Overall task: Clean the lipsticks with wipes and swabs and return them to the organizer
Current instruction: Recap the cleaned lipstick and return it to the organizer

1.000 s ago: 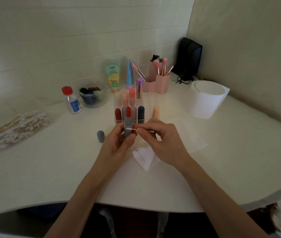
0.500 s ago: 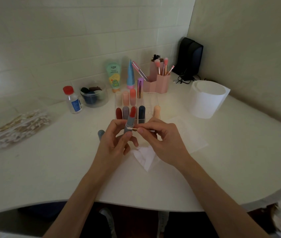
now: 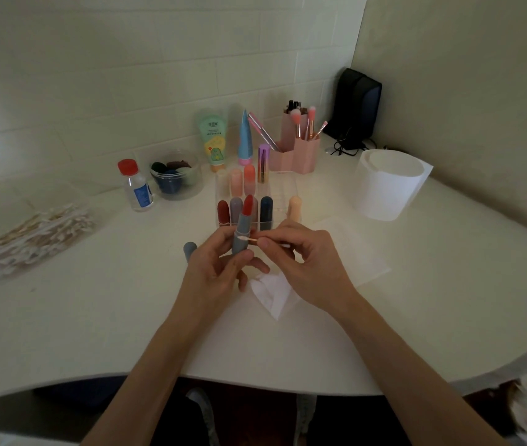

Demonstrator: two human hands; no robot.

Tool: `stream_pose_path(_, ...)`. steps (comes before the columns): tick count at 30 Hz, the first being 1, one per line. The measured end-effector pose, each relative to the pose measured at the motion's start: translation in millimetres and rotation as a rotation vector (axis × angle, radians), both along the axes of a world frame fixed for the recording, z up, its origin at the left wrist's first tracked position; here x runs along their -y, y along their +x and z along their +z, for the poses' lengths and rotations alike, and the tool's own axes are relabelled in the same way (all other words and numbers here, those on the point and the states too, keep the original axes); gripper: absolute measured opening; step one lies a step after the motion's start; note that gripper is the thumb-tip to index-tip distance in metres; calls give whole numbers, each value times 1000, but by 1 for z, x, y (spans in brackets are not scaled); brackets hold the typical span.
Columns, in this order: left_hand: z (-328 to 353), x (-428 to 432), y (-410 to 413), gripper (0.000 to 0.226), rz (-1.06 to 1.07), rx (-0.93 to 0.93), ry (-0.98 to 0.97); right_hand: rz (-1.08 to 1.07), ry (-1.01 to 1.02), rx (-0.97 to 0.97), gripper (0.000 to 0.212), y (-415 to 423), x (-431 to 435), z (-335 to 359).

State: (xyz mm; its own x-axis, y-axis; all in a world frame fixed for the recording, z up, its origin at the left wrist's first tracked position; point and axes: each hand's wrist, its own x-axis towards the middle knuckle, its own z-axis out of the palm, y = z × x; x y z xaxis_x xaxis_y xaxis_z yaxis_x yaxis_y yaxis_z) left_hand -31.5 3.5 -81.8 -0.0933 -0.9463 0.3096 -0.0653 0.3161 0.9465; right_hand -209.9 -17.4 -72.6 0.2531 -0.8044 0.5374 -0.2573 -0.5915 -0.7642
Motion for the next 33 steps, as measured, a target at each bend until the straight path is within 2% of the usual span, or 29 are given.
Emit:
stream_pose_path(5, 0, 2, 1, 31, 25, -37, 57, 8, 12, 9, 20, 0, -1, 2)
stream_pose_path(9, -1, 2, 2, 35, 19, -10, -12, -6, 33, -3, 18, -1, 0, 1)
stream_pose_path(26, -3, 3, 4, 33, 65, 64, -63, 8, 24, 8, 17, -3, 0, 0)
stream_pose_path(30, -2, 3, 5, 40, 116, 5, -19, 17, 21, 16, 18, -2, 0, 1)
stream_pose_path(33, -1, 2, 6, 30, 98, -34, -24, 22, 7, 24, 19, -3, 0, 1)
